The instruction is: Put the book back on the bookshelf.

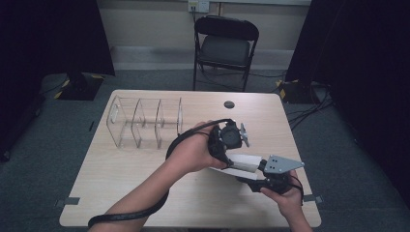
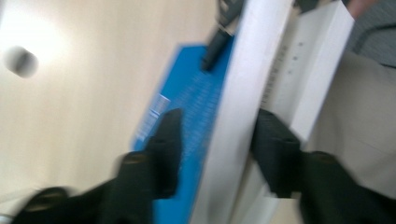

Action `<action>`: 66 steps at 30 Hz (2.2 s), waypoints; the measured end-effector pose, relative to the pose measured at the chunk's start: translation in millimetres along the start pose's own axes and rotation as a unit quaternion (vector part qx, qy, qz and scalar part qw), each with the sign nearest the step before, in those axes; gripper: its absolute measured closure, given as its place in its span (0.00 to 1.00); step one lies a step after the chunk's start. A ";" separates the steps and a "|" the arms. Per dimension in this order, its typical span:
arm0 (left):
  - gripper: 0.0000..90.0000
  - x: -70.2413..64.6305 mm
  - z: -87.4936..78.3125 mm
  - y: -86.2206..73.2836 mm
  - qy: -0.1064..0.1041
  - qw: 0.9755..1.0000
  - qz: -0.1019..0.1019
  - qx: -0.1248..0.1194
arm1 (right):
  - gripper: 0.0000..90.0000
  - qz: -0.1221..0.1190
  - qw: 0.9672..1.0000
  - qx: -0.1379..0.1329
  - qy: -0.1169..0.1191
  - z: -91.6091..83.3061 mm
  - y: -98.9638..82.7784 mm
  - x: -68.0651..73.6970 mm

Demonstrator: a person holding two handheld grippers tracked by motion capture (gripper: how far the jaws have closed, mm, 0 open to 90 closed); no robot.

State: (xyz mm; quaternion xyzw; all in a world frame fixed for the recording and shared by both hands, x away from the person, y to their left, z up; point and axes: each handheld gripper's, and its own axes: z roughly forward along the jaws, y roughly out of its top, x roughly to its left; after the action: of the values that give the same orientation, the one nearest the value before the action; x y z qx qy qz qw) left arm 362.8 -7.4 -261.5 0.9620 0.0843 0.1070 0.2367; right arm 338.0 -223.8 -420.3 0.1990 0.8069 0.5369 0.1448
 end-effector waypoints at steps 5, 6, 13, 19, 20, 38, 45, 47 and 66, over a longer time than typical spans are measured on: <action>0.41 11.8 -34.7 -17.9 0.025 0.997 -0.040 -0.054 | 0.60 0.022 1.000 -0.012 -0.004 -2.3 -0.8 -6.5; 0.40 12.9 -38.0 -22.3 0.030 0.997 -0.045 -0.054 | 0.60 0.030 0.999 -0.014 -0.002 -2.4 -0.6 -8.2; 0.37 13.7 -45.9 -52.6 0.051 0.993 -0.068 -0.081 | 0.62 0.061 0.998 -0.014 -0.003 -2.7 4.5 -17.9; 0.35 11.4 -18.9 -84.1 0.039 0.992 -0.101 -0.070 | 0.62 0.086 0.996 -0.008 -0.007 -1.9 10.8 -25.0; 0.36 11.0 -12.8 -89.5 0.032 0.991 -0.108 -0.066 | 0.63 0.089 0.996 -0.009 -0.008 -1.7 11.5 -26.3; 0.34 -4.3 99.3 -157.2 -0.023 0.986 -0.165 -0.017 | 0.67 0.109 0.994 0.001 -0.027 -0.3 22.5 -45.8; 0.32 -12.7 130.4 -176.4 -0.021 0.986 -0.162 -0.004 | 0.68 0.120 0.992 0.000 -0.034 -0.1 23.7 -54.6; 0.30 -14.8 137.1 -180.9 -0.019 0.988 -0.156 0.003 | 0.68 0.120 0.992 0.002 -0.036 0.0 24.6 -56.7; 0.13 -19.5 152.3 -204.9 0.001 0.983 -0.153 -0.105 | 0.66 0.129 0.990 -0.002 -0.058 2.6 27.9 -64.2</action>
State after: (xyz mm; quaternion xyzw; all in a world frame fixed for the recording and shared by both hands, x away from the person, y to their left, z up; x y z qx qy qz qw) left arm 358.6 100.9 -493.4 0.9074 0.2187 0.0789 0.3501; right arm 400.2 -242.7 -394.2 0.3324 0.7635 0.5402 0.1212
